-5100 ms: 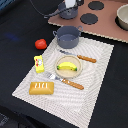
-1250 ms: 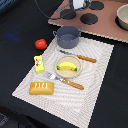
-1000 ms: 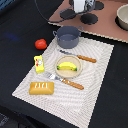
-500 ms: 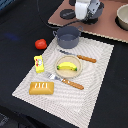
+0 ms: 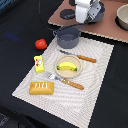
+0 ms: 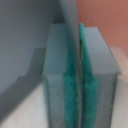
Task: Interact with the objects in diverse but meaningful ways.
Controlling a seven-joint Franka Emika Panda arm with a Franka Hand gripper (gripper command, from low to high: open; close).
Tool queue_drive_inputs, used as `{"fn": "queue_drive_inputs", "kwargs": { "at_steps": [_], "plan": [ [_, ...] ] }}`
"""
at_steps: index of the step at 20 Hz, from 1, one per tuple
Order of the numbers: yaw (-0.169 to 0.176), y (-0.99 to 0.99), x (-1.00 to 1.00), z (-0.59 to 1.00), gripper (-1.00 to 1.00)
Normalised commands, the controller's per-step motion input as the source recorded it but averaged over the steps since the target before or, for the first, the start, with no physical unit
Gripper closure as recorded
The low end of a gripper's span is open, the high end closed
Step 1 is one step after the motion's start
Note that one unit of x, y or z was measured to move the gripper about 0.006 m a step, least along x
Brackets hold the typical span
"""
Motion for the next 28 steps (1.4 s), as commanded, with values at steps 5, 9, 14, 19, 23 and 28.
{"fn": "queue_drive_inputs", "kwargs": {
  "at_steps": [5,9,14,19,23,28],
  "plan": [
    [0.001,0.17,0.0,-0.01,-1.0],
    [-0.004,0.13,0.02,0.48,-1.0],
    [-0.008,0.2,0.0,1.0,-1.0],
    [-0.004,0.09,0.0,0.83,-1.0],
    [0.0,0.0,0.0,0.5,-1.0],
    [0.0,-0.3,-0.02,0.19,-1.0]
  ]
}}
